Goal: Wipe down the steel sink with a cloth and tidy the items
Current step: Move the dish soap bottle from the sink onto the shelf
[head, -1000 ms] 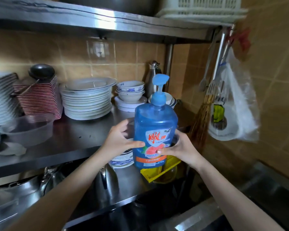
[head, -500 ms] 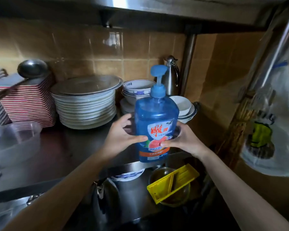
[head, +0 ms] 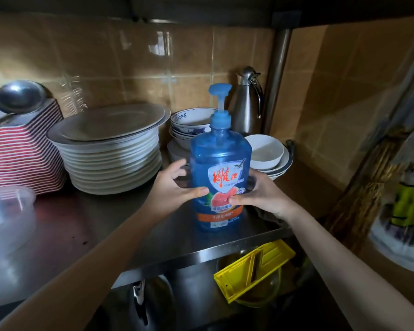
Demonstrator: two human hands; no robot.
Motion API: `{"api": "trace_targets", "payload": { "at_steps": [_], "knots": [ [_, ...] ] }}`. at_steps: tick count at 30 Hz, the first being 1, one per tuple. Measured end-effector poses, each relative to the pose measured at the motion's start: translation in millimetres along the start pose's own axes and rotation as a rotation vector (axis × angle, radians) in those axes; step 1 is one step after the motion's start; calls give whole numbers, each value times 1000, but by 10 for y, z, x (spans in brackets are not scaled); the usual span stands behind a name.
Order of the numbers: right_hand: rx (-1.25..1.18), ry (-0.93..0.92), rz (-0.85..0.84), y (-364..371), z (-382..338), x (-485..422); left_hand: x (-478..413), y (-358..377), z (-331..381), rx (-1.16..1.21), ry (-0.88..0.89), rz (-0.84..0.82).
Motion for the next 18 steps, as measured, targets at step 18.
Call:
{"api": "trace_targets", "payload": {
  "at_steps": [18],
  "knots": [
    [173, 43, -11, -20, 15, -102, -101, 62, -93, 18, 43, -24]
  ]
}}
Point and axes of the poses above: each hand's wrist, its own x-axis away from the middle knuckle, its own y-axis out of the palm, z = x × y, the point moved 2 cm from there along -x, towards the middle knuckle, and after that the axes turned 4 degrees about -z, right-handed, at the moved point
